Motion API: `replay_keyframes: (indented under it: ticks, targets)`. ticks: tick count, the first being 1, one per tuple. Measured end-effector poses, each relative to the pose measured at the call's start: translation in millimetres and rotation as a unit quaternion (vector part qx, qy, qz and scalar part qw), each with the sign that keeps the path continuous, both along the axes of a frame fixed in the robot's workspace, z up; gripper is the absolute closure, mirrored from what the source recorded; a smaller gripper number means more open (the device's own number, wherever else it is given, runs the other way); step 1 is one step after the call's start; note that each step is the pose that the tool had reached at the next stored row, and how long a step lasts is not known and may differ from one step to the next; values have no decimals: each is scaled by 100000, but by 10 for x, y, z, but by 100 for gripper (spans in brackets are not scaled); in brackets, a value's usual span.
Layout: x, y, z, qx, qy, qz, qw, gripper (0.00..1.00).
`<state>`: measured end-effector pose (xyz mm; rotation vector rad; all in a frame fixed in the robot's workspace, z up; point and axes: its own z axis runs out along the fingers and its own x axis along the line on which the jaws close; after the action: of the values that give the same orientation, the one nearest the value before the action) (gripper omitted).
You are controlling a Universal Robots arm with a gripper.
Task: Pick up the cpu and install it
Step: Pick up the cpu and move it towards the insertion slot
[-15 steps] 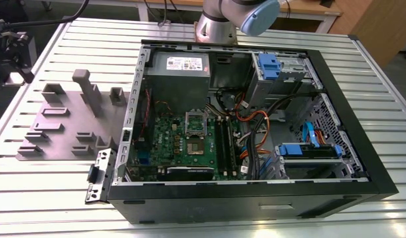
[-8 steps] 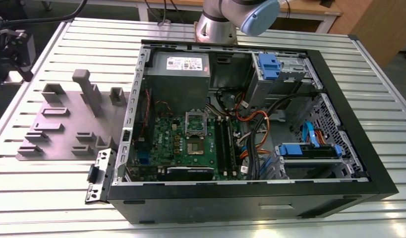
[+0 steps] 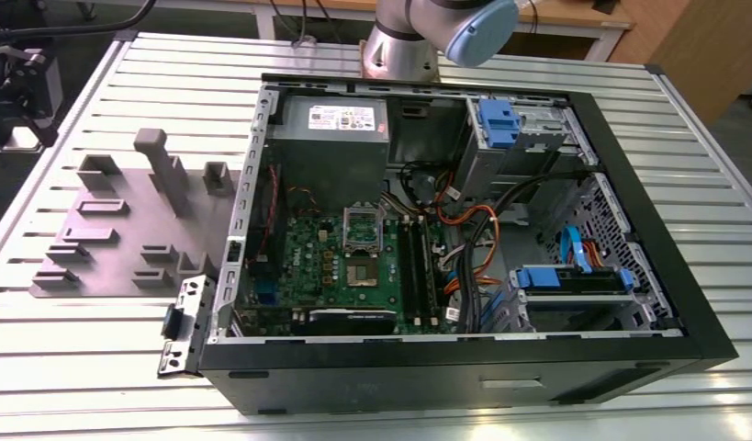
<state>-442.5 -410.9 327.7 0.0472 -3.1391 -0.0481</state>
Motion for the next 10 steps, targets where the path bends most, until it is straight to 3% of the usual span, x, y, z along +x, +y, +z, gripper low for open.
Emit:
replay_keyframes:
  ticks: [10]
  targets:
    - [0, 0, 32, 83, 9, -1, 100000, 53]
